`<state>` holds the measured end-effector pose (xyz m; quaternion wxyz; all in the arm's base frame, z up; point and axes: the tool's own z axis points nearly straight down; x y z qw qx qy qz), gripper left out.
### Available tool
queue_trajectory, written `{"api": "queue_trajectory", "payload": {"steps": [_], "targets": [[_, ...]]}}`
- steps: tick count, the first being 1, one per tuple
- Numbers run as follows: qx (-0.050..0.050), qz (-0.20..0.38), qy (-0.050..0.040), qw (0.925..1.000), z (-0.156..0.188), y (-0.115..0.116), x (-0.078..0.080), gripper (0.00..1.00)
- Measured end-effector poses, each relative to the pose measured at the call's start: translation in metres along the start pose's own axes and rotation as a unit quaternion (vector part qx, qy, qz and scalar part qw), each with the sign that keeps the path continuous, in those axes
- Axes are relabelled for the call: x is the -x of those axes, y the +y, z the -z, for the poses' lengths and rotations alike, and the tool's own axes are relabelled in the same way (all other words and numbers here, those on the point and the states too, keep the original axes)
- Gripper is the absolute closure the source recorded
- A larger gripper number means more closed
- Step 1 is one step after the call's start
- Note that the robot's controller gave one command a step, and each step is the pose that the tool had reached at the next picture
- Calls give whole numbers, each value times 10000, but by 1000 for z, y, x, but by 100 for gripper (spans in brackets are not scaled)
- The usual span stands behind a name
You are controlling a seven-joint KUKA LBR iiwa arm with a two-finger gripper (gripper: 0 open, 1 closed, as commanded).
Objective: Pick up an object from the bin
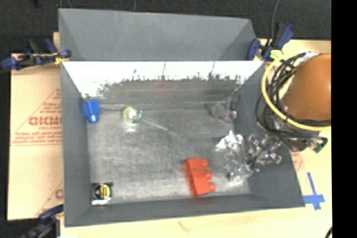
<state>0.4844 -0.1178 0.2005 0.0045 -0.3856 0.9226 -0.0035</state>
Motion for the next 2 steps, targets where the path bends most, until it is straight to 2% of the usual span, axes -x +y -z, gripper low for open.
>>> {"api": "queue_trajectory", "payload": {"steps": [1, 2], "targets": [[69, -421, 22, 9991, -67, 24, 38, 100], [45, -438, 10, 9990, -65, 22, 37, 0]]}}
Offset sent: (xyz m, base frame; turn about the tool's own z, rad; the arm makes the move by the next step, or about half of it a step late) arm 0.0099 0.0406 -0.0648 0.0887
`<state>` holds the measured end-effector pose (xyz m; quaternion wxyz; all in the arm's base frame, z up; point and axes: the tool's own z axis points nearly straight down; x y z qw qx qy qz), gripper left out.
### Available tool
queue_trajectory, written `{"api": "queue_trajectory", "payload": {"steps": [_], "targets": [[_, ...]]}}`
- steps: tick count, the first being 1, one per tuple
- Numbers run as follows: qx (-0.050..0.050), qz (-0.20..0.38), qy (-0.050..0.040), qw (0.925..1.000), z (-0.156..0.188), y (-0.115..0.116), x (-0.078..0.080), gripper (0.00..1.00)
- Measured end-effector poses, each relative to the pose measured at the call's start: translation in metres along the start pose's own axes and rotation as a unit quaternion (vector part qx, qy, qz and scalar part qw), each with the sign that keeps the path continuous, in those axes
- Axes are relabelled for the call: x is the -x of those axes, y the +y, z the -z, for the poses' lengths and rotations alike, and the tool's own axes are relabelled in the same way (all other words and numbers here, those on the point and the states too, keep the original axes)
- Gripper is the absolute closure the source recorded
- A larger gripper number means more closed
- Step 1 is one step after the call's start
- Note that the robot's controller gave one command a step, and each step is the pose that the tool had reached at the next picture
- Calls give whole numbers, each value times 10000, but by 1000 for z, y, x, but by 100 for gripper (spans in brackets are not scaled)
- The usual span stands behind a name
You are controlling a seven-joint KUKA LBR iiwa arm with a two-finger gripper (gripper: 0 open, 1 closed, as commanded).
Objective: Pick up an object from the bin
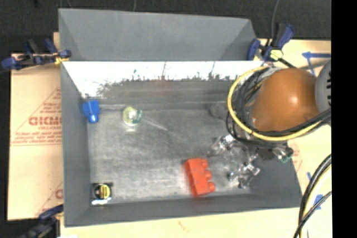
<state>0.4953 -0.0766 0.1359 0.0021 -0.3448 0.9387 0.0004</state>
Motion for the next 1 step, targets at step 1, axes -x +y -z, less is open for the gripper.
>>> {"api": "queue_trajectory", "payload": {"steps": [1], "targets": [[-19, 1177, -19, 9930, -62, -34, -28, 0]]}}
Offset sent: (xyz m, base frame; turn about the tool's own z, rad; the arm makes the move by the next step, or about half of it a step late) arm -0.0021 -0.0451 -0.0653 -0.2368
